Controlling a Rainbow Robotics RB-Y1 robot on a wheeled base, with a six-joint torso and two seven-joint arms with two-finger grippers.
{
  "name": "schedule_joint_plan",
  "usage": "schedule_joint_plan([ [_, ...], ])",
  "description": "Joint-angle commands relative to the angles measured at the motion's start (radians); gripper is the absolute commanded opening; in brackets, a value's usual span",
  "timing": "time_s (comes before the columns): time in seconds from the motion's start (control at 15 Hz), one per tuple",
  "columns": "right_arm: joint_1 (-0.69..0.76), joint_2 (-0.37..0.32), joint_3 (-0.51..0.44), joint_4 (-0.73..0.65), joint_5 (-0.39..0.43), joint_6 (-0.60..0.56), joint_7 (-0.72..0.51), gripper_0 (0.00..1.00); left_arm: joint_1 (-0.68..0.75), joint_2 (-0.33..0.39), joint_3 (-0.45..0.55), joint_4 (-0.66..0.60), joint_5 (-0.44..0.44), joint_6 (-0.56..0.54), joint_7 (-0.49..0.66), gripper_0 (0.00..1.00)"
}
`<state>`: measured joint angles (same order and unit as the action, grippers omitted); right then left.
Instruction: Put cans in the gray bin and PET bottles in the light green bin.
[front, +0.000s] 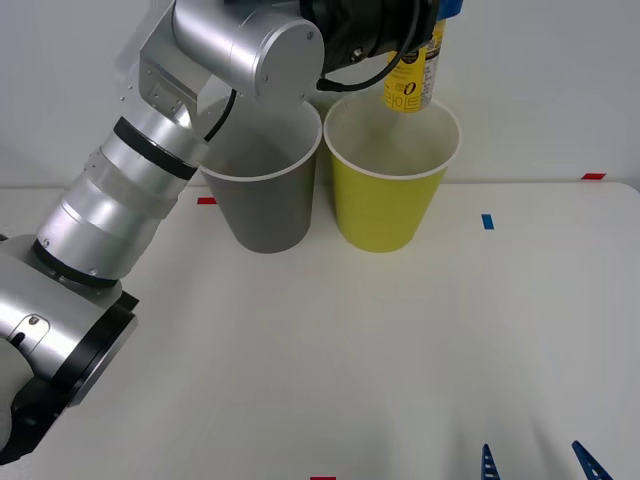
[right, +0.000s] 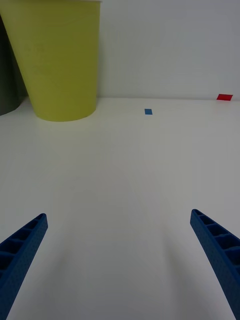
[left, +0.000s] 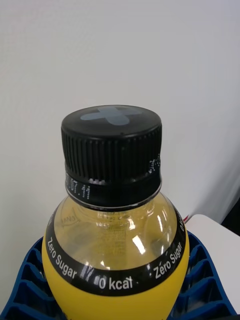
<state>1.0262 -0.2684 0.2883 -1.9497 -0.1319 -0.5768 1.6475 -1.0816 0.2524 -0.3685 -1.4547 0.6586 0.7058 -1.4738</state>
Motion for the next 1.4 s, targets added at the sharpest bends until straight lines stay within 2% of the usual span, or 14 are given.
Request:
schedule_joint_plan([
  [0.07, 0.000, 0.000, 0.000, 0.000, 0.000, 0.000, 0.000, 1.00, 0.002, -0.024, -0.001, 0.059, -0.017, -0.057, -0.008, 0.00],
  [0.4, 0.000, 0.000, 0.000, 0.000, 0.000, 0.000, 0.000, 1.00, 0.003, -0.024, -0.001, 0.071, -0.045, -0.065, -0.025, 0.00],
  [0.47, 0.000, 0.000, 0.000, 0.000, 0.000, 0.000, 0.000, 1.00, 0.003, -0.021, -0.001, 0.071, -0.047, -0.065, -0.028, 0.13],
  [0.53, 0.000, 0.000, 0.000, 0.000, 0.000, 0.000, 0.000, 1.00, 0.003, -0.019, -0.001, 0.071, -0.048, -0.065, -0.030, 0.62],
  [0.6, 0.000, 0.000, 0.000, 0.000, 0.000, 0.000, 0.000, 1.00, 0.003, -0.019, -0.001, 0.071, -0.053, -0.065, -0.023, 1.00],
  [0.87, 0.000, 0.000, 0.000, 0.000, 0.000, 0.000, 0.000, 1.00, 0.003, -0.005, -0.001, 0.071, -0.045, -0.062, -0.007, 1.00],
  [1.0, 0.000, 0.000, 0.000, 0.000, 0.000, 0.000, 0.000, 1.00, 0.003, 0.028, -0.001, 0.060, 0.022, -0.046, -0.013, 1.00],
  [1.13, 0.000, 0.000, 0.000, 0.000, 0.000, 0.000, 0.000, 1.00, 0.019, 0.056, -0.001, 0.033, 0.045, -0.034, -0.023, 1.00],
  [1.27, 0.000, 0.000, 0.000, 0.000, 0.000, 0.000, 0.000, 1.00, 0.121, 0.093, 0.006, -0.104, 0.029, -0.034, -0.033, 1.00],
  [1.4, 0.000, 0.000, 0.000, 0.000, 0.000, 0.000, 0.000, 1.00, 0.193, 0.140, 0.022, -0.188, 0.029, -0.034, -0.034, 1.00],
])
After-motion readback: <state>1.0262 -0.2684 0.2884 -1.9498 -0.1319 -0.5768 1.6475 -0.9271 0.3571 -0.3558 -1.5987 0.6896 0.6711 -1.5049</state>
